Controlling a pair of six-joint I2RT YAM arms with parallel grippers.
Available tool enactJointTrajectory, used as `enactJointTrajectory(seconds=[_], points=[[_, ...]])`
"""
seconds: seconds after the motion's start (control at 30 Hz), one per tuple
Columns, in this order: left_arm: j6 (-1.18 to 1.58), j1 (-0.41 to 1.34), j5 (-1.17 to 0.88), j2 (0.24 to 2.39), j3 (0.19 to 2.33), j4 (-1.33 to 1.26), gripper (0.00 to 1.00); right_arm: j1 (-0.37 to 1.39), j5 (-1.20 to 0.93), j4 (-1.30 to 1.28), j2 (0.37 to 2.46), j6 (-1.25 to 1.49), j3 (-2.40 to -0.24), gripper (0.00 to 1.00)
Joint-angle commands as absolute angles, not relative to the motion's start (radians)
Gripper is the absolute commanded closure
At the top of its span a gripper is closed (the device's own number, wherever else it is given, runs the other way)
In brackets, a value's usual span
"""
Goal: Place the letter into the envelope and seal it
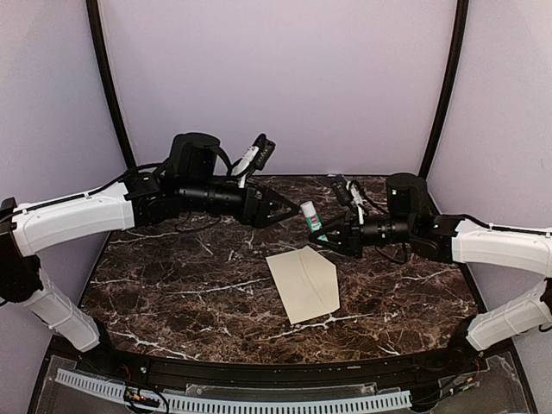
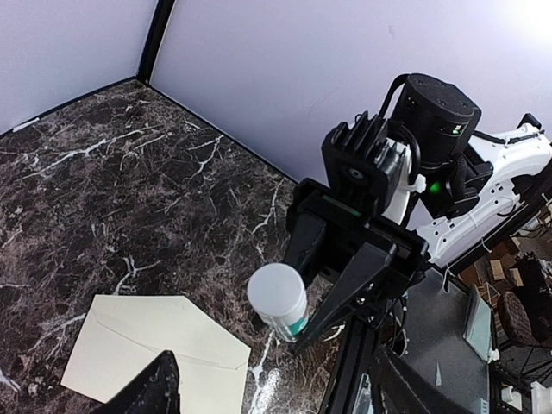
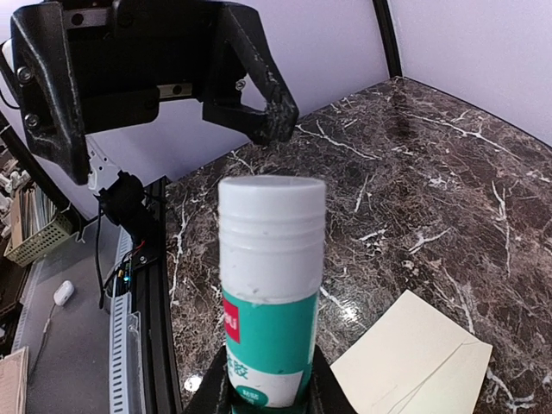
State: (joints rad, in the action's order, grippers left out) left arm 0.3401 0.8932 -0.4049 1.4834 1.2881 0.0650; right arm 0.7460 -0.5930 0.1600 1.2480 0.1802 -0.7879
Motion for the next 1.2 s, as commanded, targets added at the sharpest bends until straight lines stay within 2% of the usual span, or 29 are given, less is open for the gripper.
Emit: enactJointTrajectory(seconds=[0.0, 0.17, 0.43, 0.57, 0.7, 0.8, 0.83, 0.9, 0.93, 1.0, 1.07, 1.17], points=[[0.324, 0.897, -0.442, 1.513, 1.34, 0.133, 0.26, 0.746, -0.652, 0.143, 1.252, 0.119, -0.832, 1.0], [0.329, 0.897, -0.492, 1.577, 1.406, 0.154, 0.29, 0.754, -0.664, 0.128, 1.261, 0.091, -0.842, 1.0], [0.342, 0.902, -0.538, 1.645, 1.465, 0.16, 0.44, 0.765, -0.665, 0.105, 1.271, 0.055, -0.85, 1.0], [0.347, 0.905, -0.542, 1.66, 1.475, 0.163, 0.58, 0.767, -0.662, 0.102, 1.272, 0.046, -0.85, 1.0], [0.353, 0.907, -0.535, 1.663, 1.476, 0.163, 0.84, 0.767, -0.65, 0.095, 1.275, 0.038, -0.851, 1.0], [0.363, 0.908, -0.526, 1.658, 1.465, 0.15, 0.93, 0.767, -0.623, 0.107, 1.268, 0.043, -0.847, 1.0], [0.368, 0.908, -0.523, 1.65, 1.451, 0.14, 0.95, 0.766, -0.61, 0.118, 1.265, 0.053, -0.844, 0.96], [0.386, 0.907, -0.506, 1.632, 1.424, 0.101, 0.96, 0.765, -0.572, 0.152, 1.253, 0.072, -0.836, 0.58], [0.405, 0.908, -0.487, 1.624, 1.413, 0.063, 0.96, 0.764, -0.563, 0.186, 1.239, 0.084, -0.816, 0.44], [0.439, 0.906, -0.466, 1.601, 1.382, -0.006, 0.97, 0.762, -0.551, 0.282, 1.203, 0.102, -0.774, 0.26], [0.487, 0.902, -0.464, 1.583, 1.354, -0.091, 0.97, 0.761, -0.531, 0.399, 1.169, 0.12, -0.725, 0.19], [0.574, 0.896, -0.483, 1.567, 1.323, -0.23, 0.96, 0.761, -0.511, 0.582, 1.15, 0.146, -0.673, 0.17]])
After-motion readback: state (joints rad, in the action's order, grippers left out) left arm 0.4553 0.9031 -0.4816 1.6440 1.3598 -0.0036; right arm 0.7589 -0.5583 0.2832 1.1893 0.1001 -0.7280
